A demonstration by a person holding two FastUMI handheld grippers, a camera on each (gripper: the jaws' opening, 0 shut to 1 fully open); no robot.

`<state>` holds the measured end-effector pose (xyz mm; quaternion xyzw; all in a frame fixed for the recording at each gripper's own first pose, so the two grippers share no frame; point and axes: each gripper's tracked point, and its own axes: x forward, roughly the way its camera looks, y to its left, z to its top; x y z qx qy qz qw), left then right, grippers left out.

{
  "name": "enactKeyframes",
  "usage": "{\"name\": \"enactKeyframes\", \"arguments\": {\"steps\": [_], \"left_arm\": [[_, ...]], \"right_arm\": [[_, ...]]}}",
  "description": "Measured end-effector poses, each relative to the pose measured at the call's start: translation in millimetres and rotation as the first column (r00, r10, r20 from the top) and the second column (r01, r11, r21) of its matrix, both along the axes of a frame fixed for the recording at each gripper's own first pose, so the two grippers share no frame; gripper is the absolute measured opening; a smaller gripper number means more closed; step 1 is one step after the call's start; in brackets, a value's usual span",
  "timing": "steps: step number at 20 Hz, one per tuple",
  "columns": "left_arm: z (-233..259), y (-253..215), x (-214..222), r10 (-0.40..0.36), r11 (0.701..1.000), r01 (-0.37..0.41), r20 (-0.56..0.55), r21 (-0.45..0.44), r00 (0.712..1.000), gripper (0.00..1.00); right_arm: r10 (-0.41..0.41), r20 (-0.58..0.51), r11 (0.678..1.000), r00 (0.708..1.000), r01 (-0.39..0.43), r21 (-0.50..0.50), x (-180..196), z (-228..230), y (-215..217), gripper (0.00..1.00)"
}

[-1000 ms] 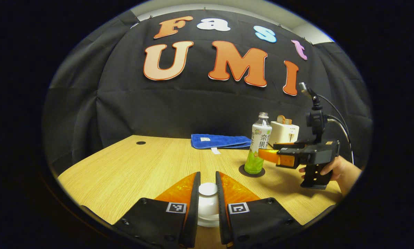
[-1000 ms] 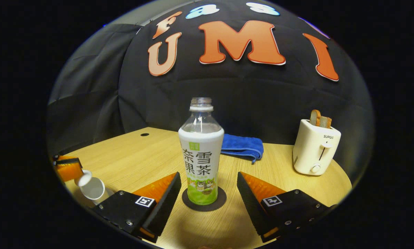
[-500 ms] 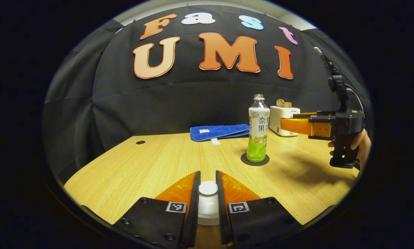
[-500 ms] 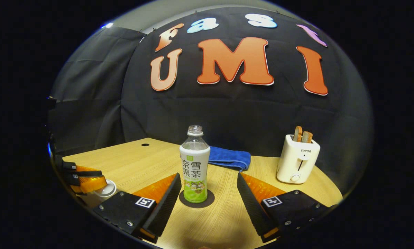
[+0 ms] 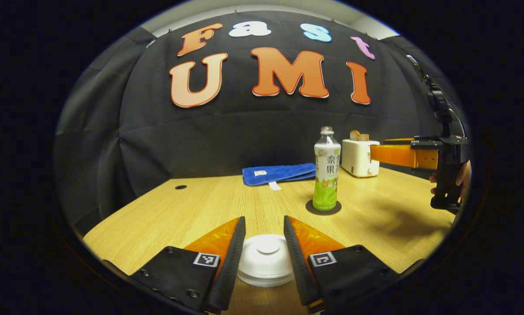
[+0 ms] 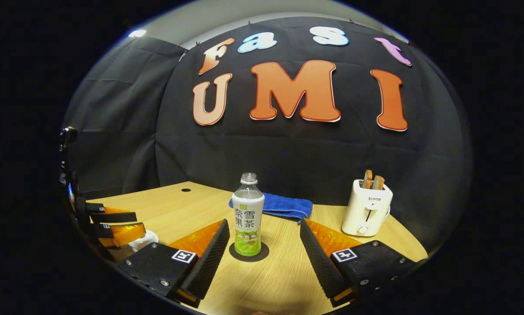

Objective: Open the teacup lid with one hand, grasp the water bottle and pour water into the teacup with the other hand; after pouring, place the water bottle on the coaster and then close the teacup lid.

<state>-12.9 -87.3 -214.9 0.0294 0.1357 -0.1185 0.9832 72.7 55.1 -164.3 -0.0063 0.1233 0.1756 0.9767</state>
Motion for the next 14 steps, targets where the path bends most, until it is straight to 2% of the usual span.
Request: {"name": "enactKeyframes", "arguments": {"steps": [4,5,6,7,11,12,14], "left_arm": [[42,8,8,0.033,0.998,-0.029,0.071,-0.056,0.997,0.76],[54,10,10,0.045,0.997,-0.038,0.088,-0.071,0.995,0.83],[66,13,12,0.056,0.996,-0.047,0.109,-0.078,0.992,0.84],[78,17,15,0.067,0.995,-0.057,0.131,-0.081,0.989,0.91],[121,15,21,0.08,0.991,-0.057,0.195,-0.118,0.978,0.96],[128,16,22,0.085,0.989,-0.059,0.197,-0.135,0.977,0.94],[143,13,24,0.087,0.985,-0.053,0.208,-0.164,0.974,0.96]], "right_arm": [[-0.037,0.05,0.999,0.998,0.036,0.021,-8,29,-13,0.97],[-0.053,0.068,0.998,0.996,0.052,0.02,-10,37,-18,0.97],[-0.067,0.087,0.998,0.994,0.066,0.018,-12,46,-22,0.97],[-0.082,0.103,0.997,0.991,0.081,0.013,-14,53,-28,0.97],[-0.109,0.155,0.993,0.982,0.113,-0.017,-28,78,-39,0.97],[-0.117,0.154,0.993,0.981,0.121,-0.015,-33,81,-37,0.93],[-0.129,0.159,0.991,0.979,0.131,-0.003,-38,92,-35,0.97]]}}
